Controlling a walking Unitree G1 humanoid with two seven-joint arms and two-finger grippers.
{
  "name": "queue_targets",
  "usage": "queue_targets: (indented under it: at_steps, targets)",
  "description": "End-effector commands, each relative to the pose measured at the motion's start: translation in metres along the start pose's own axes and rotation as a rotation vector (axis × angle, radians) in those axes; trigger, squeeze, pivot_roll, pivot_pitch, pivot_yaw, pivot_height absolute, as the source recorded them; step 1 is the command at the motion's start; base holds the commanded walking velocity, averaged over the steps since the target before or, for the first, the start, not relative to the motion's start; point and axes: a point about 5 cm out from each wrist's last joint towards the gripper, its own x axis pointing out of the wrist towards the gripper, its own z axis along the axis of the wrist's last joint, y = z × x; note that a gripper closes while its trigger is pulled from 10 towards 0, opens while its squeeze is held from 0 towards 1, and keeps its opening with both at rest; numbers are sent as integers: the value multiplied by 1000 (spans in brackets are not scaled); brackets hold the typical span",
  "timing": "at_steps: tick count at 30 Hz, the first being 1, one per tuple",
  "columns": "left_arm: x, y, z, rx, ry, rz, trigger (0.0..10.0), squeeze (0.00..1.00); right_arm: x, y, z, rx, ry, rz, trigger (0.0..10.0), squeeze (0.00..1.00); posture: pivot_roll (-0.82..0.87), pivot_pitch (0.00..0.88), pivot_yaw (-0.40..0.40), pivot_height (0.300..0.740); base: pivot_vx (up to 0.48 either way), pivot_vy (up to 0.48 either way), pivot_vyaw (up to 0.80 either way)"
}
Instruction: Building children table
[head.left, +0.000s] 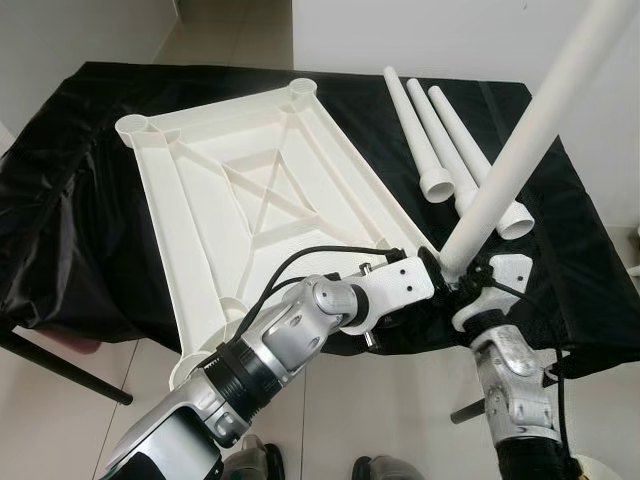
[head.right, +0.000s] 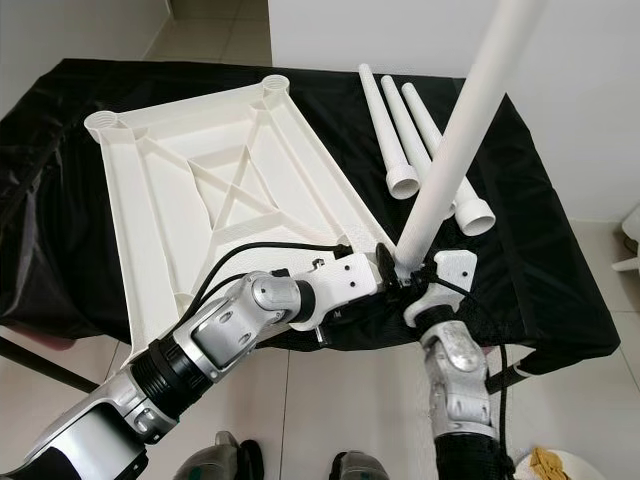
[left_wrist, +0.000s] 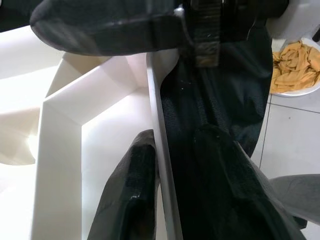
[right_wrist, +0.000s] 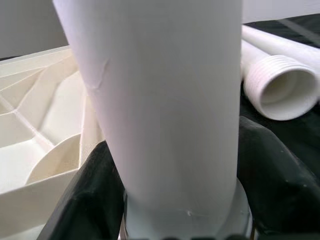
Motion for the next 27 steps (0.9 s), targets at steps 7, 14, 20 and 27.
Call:
queue_targets:
  at_steps: [7, 14, 20, 27]
  targets:
    - [8, -15, 4, 12, -14, -81, 10000, 0, 7, 16, -1, 6, 1, -158, 0, 0, -74, 78, 21, 740, 0, 0, 0]
    - [8, -14, 3, 7, -12, -71, 10000, 0, 12, 30, 0, 27, 12, -231, 0, 0, -68, 64, 17, 740, 0, 0, 0]
    - [8, -13, 3, 9, -11, -69, 10000, 0, 11, 28, -5, 31, 61, -222, 10000, 0, -67, 65, 16, 740, 0, 0, 0]
    - [7, -13, 2, 8, -9, -68, 10000, 0, 9, 28, -1, 65, 30, -175, 10000, 1000, -67, 68, 18, 740, 0, 0, 0]
